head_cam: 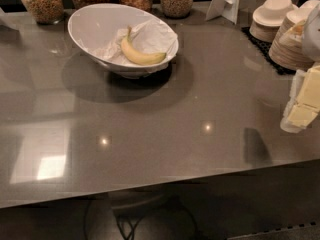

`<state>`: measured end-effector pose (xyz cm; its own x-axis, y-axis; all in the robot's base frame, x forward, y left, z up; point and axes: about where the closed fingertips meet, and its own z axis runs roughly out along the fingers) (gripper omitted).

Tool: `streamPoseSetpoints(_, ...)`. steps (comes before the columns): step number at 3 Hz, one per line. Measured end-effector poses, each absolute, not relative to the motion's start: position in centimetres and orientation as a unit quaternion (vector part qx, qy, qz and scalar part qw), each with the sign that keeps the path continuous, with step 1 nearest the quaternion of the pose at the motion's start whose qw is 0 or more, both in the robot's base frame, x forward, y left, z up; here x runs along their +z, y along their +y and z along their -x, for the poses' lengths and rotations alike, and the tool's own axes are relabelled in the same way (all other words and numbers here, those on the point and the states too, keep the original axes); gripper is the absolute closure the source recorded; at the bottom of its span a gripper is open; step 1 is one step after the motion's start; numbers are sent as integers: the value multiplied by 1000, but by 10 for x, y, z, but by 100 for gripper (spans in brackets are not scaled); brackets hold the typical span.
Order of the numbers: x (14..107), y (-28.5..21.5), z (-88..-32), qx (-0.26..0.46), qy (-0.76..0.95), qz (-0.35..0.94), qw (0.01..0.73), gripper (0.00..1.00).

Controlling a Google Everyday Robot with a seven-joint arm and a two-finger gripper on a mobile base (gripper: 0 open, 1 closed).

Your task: Pick banana from white bowl

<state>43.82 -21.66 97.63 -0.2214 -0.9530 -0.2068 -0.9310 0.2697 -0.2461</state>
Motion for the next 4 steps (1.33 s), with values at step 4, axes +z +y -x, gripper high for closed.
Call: streamPoseSetpoints(4,1063,-94,-567,105,728,544,404,0)
